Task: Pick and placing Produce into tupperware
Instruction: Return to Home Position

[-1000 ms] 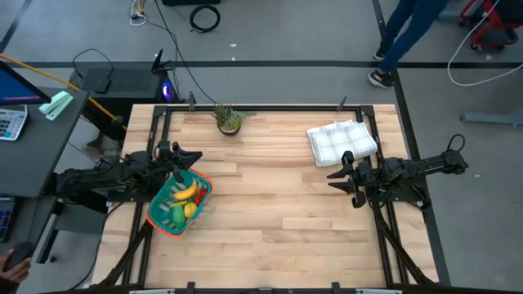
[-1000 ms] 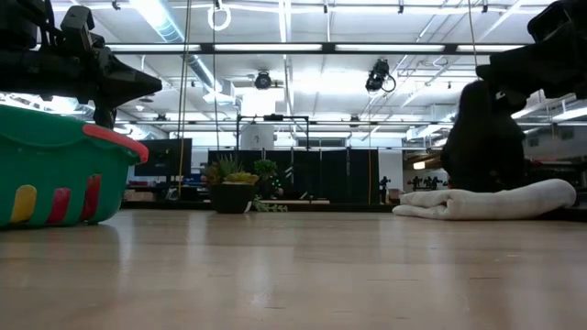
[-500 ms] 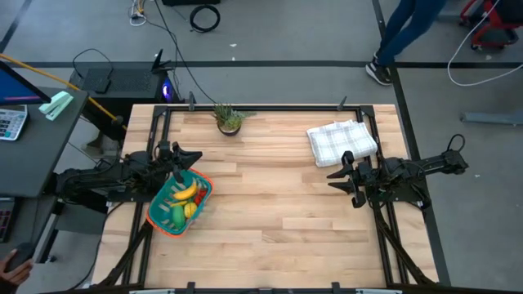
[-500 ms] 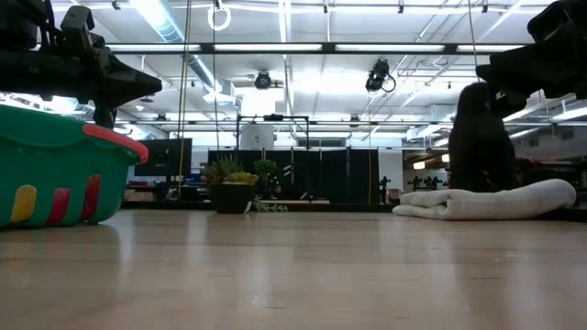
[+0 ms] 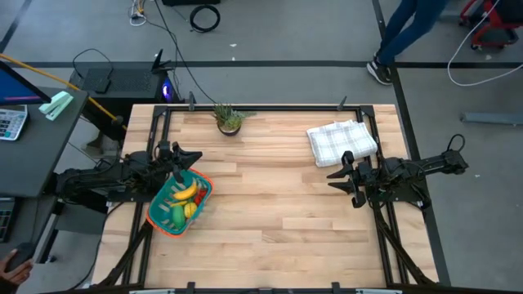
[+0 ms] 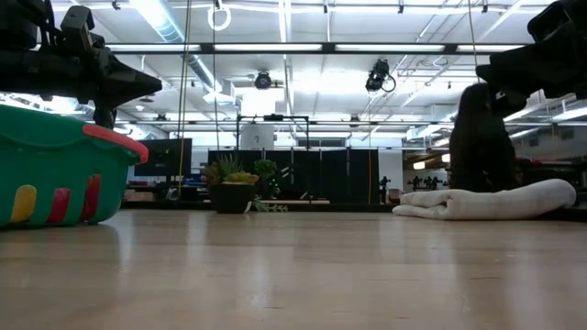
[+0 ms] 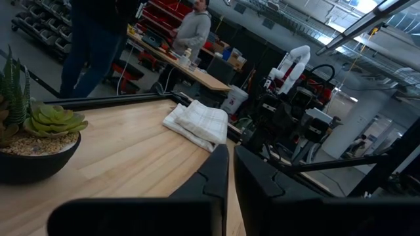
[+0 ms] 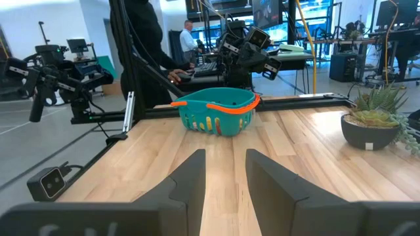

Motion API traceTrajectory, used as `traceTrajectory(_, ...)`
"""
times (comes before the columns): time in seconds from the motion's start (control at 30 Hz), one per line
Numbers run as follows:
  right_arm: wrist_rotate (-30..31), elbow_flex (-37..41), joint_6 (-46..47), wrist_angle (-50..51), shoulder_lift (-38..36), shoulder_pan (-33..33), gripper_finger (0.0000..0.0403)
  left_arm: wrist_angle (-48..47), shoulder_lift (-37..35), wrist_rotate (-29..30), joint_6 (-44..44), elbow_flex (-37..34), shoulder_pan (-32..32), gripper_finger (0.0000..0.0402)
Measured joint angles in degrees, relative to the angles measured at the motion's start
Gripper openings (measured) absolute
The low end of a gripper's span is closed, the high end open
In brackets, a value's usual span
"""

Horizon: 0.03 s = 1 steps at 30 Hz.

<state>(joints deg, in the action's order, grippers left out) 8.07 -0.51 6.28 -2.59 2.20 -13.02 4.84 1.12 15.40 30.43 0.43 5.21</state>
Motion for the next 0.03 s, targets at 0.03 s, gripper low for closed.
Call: traceTrajectory(0.03,-0.01,0.00,0.00,0.01,0.01,0.00,0.0117,0.00,0.01,0.00,0.01,0.00,0.00,0.0030)
